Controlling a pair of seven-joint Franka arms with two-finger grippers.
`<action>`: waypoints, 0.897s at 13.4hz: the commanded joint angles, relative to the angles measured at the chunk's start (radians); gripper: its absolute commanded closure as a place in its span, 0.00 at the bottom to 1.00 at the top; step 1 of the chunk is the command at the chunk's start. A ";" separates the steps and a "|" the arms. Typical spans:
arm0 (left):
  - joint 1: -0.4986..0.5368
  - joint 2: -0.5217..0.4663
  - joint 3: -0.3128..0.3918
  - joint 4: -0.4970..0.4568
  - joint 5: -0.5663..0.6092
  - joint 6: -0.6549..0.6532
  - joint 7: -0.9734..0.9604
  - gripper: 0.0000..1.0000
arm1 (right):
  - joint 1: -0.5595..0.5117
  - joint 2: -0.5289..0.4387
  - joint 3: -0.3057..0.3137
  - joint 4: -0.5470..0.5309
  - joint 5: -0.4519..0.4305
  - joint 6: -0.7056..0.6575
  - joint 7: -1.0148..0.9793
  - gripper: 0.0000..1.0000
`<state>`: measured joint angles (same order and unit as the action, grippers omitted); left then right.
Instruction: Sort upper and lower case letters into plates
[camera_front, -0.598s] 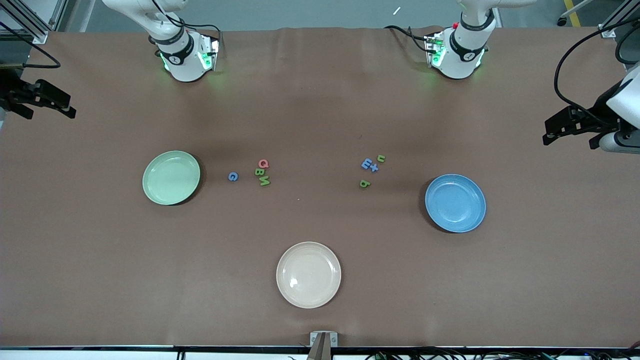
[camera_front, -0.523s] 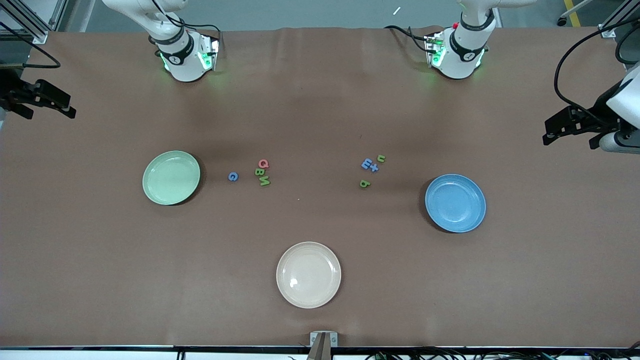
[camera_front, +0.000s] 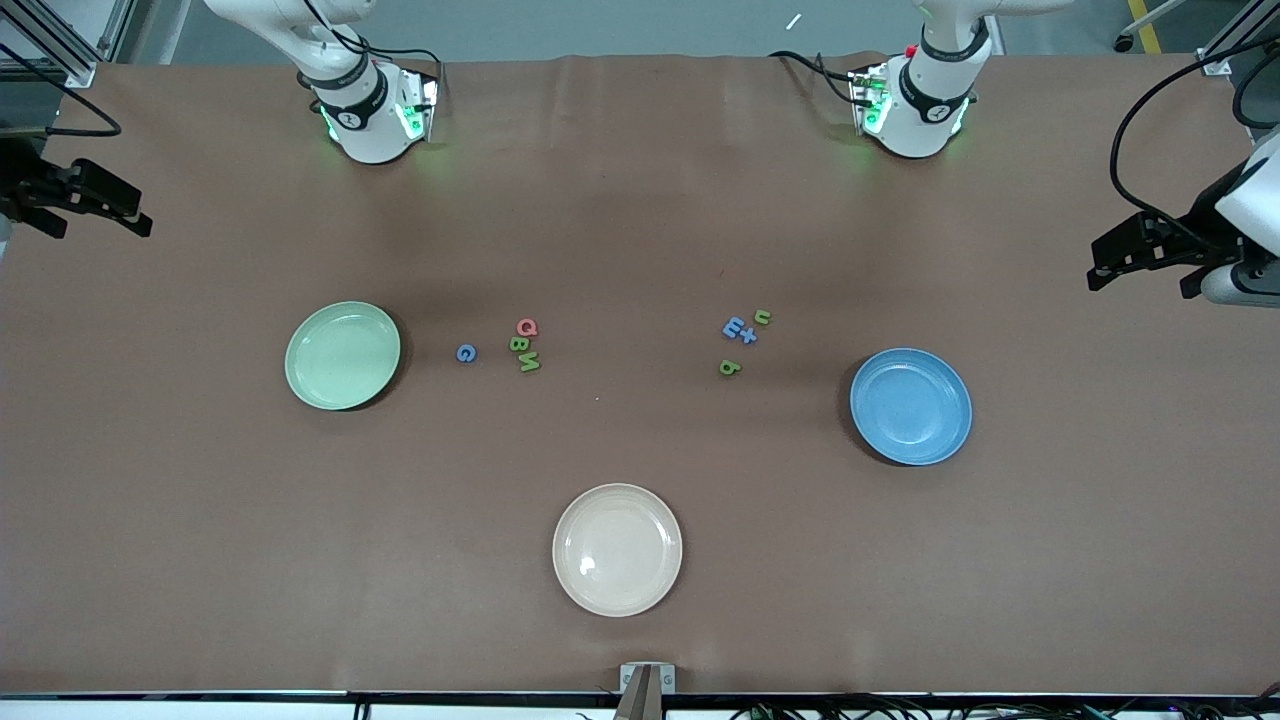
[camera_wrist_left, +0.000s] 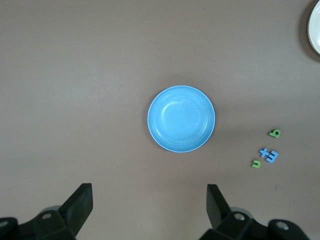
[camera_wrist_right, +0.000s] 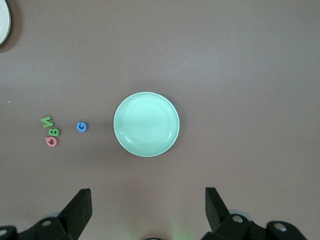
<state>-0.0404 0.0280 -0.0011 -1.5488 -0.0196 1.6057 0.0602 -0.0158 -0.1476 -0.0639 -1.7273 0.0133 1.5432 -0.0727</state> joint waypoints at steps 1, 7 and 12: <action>-0.012 0.003 -0.007 0.003 0.004 -0.012 0.003 0.00 | -0.004 -0.030 0.004 -0.025 -0.001 0.003 -0.010 0.00; -0.026 0.026 -0.256 -0.069 0.003 0.000 -0.137 0.00 | -0.010 0.086 0.003 0.006 -0.001 0.017 -0.004 0.00; -0.052 0.069 -0.480 -0.290 0.009 0.260 -0.337 0.00 | 0.007 0.323 0.001 0.129 -0.006 0.021 0.020 0.00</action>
<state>-0.0813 0.1049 -0.4395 -1.7298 -0.0211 1.7548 -0.2161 -0.0176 0.1229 -0.0693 -1.6444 0.0095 1.5786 -0.0713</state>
